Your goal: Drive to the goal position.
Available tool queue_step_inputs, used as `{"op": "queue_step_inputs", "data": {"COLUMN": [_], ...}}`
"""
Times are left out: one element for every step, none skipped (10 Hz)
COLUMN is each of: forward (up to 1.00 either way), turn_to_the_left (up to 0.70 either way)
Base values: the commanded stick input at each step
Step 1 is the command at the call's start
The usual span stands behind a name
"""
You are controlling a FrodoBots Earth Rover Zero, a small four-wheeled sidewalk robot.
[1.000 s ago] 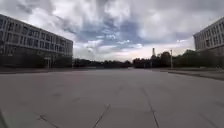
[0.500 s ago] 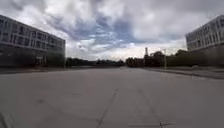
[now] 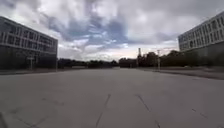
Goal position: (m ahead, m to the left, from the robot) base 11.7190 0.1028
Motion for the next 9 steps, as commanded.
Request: {"op": "queue_step_inputs", "data": {"forward": [1.00, 1.00, 1.00, 1.00, 1.00, 1.00, 1.00, 1.00, 1.00], "turn_to_the_left": [0.00, 0.05, 0.06, 0.12, 0.05, -0.21, -0.18, 0.00, 0.00]}}
